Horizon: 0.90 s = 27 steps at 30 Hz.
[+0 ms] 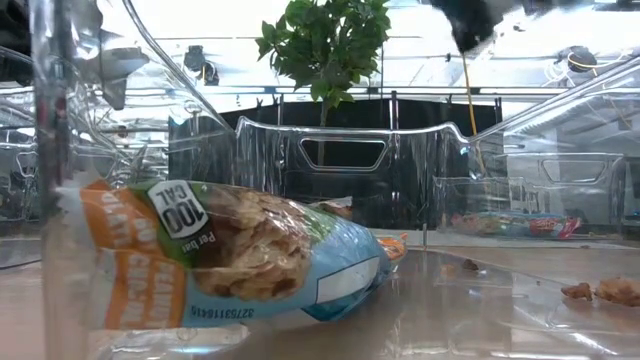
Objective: Pick and place Granola Bars by type
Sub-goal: Put the top yellow granola bar into the middle transparent bin
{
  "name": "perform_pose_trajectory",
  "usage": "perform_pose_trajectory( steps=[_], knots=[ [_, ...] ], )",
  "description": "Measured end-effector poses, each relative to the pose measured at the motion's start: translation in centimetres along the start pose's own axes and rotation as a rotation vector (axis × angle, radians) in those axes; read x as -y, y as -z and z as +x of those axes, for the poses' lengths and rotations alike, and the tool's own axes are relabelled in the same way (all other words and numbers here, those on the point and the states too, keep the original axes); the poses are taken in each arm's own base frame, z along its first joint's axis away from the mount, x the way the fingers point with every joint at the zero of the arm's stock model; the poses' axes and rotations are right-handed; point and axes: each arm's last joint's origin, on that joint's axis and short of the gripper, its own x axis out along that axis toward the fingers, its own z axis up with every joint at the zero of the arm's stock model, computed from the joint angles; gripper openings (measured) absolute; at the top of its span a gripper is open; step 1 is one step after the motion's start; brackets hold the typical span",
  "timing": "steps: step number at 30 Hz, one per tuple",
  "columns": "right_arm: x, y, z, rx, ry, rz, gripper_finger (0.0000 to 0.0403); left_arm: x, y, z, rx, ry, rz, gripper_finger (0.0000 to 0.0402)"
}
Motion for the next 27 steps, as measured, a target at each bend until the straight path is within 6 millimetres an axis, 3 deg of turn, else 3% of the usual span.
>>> perform_pose_trajectory(
  steps=[6, 13, 20, 27],
  knots=[
    [2.3, 5.3, -5.5, 0.289, 0.285, -0.008, 0.0167, -0.1, 0.0, 0.0, 0.004, -0.034, 0.03, 0.0077],
    [3.6, 7.8, -10.8, 0.602, 0.384, -0.059, 0.0167, -0.5, 0.0, 0.0, 0.02, -0.171, -0.058, 0.0077],
    [3.8, 7.4, -11.6, 0.585, 0.463, -0.146, 0.0167, -0.2, 0.3, 1.5, -0.112, -0.17, -0.08, 0.0076],
    [3.8, 7.6, -11.5, 0.56, 0.47, -0.181, 0.0167, 0.1, -0.9, 5.8, -0.359, -0.258, -0.048, 0.0076]
  ],
)
